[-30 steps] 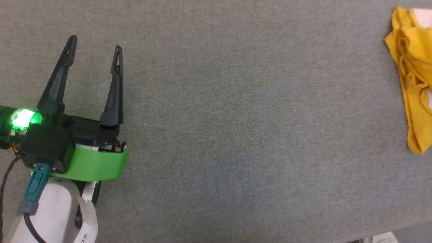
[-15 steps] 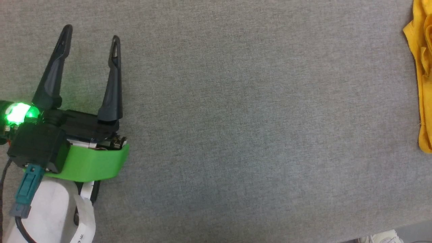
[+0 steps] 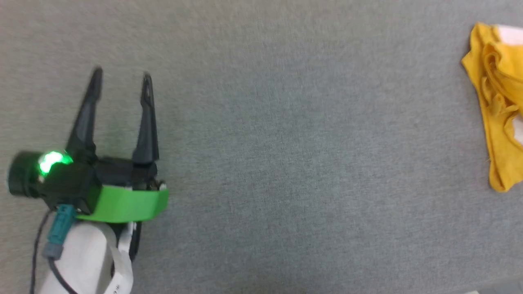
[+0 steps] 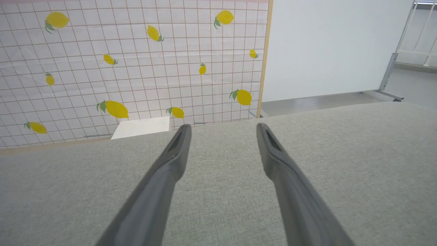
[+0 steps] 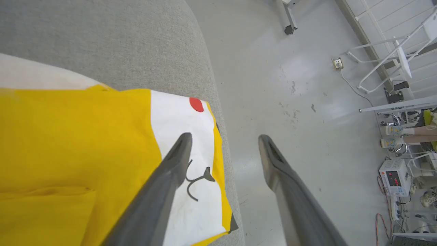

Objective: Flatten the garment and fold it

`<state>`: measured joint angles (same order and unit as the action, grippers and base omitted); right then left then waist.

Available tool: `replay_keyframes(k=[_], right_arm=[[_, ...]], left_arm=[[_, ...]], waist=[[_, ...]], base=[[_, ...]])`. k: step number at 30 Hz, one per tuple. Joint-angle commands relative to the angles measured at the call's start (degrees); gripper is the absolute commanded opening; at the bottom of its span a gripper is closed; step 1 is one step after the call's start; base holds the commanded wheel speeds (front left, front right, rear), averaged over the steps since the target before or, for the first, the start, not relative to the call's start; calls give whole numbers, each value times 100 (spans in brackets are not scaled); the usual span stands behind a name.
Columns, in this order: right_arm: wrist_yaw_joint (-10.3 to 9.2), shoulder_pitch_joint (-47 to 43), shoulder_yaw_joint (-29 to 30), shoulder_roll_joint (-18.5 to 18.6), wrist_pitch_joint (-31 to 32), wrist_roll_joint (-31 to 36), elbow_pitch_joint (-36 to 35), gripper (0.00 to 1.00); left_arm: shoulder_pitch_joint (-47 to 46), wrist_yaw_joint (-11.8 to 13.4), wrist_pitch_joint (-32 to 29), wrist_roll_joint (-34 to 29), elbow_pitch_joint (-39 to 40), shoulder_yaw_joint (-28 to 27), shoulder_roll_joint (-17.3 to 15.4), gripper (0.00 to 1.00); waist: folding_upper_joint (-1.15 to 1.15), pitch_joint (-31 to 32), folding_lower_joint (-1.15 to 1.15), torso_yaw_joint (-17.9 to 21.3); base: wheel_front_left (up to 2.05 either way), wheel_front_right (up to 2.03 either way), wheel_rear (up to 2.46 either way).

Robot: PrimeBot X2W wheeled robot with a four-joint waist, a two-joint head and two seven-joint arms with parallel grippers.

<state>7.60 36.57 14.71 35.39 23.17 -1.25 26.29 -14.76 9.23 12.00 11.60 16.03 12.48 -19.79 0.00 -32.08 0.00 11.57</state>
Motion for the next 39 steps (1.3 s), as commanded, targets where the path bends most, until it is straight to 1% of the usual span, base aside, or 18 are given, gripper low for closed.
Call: replay_keyframes(k=[1, 5, 7, 13, 14, 19, 23, 25, 29, 33, 36, 37, 39], right_arm=[[-11, -149, -57, -102, -24, -82, -95, 100], [-11, -480, -139, -407, -94, -273, -470, 100], [-11, -697, -147, -627, -154, -372, -730, 100], [-11, -1481, 71, -1456, -605, -455, -1752, 100], [-11, -1635, 125, -1634, -710, -435, -1956, 100], [-11, -2340, 153, -2287, -1202, -227, -2792, 100], [-11, -2779, 169, -2742, -1749, 50, -3313, 100], [-11, -2984, 117, -2905, -2026, 213, -3460, 100], [-11, -3404, -89, -3151, -2494, 515, -3604, 100], [-11, -3727, -85, -3240, -2913, 755, -3573, 100], [-11, -3933, -22, -3248, -3139, 583, -3322, 100], [-11, -4051, -46, -3249, -3318, 545, -3020, 100], [-11, -4078, -66, -3250, -3358, 501, -2856, 100]], left_arm=[[134, 51, 53, 44, -97, 10, 63, 100], [388, 105, 136, 140, -336, 30, 182, 100], [538, 137, 169, 180, -424, 22, 222, 100], [1000, 216, 243, 353, -557, -84, 334, 100], [1087, 231, 252, 383, -563, -115, 346, 100], [1416, 265, 278, 462, -554, -210, 387, 100], [1596, 205, 288, 508, -561, -210, 417, 100], [1694, 178, 293, 527, -572, -214, 451, 100], [1890, 89, 297, 499, -581, -226, 546, 100], [2066, -23, 298, 416, -627, -278, 708, 100], [2144, -169, 298, 377, -769, -317, 849, 100], [2174, -306, 299, 304, -903, -390, 949, 100], [2192, -386, 299, 262, -977, -441, 1003, 100]], waist=[[0, 660, 0, -245], [0, 1168, 0, -442], [0, 1385, 0, -542], [0, 1936, 0, -887], [0, 2005, 0, -937], [0, 2221, 0, -1170], [0, 2327, 0, -1325], [0, 2380, 0, -1373], [0, 2489, 0, -1445], [0, 2589, 0, -1492], [0, 2667, 0, -1520], [0, 2733, 0, -1524], [0, 2771, 0, -1519]], base=[[0, 0, 0], [0, 0, 0], [0, 0, 0], [0, 0, 0], [0, 0, 0], [0, 0, 0], [0, 0, 0], [0, 0, 0], [0, 0, 0], [0, 0, 0], [0, 0, 0], [0, 0, 0], [0, 0, 0]])
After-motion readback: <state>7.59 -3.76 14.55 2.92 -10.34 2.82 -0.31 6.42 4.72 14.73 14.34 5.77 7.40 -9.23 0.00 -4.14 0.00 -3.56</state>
